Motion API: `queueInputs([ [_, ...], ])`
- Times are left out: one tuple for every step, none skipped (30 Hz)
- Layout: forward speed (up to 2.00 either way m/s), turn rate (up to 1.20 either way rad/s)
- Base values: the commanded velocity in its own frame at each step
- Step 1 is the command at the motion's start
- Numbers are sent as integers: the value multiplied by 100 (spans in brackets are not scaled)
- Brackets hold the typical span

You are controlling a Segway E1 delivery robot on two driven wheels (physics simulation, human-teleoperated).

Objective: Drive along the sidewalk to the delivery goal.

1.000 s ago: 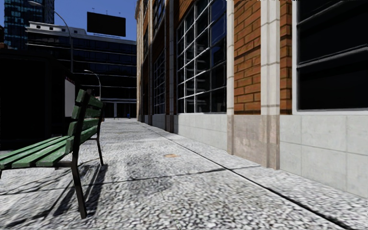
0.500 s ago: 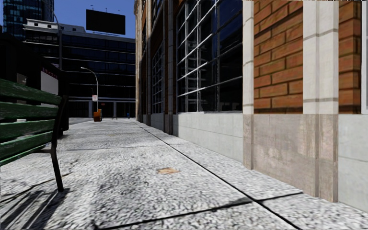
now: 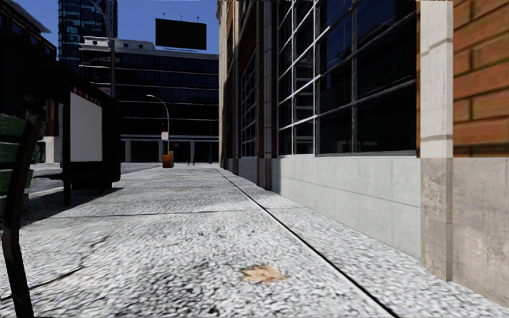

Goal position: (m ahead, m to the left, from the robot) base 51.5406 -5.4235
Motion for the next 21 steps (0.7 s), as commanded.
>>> queueInputs([
  [167,39],
  [167,39],
  [167,39],
  [167,39],
  [167,39],
  [170,39],
  [173,39],
  [184,39],
  [200,39],
  [200,39],
  [200,39],
  [200,39],
  [200,39],
  [200,38],
  [200,37],
  [200,36],
  [200,26],
  [200,16],
  [200,16],
  [200,10],
  [200,9],
])
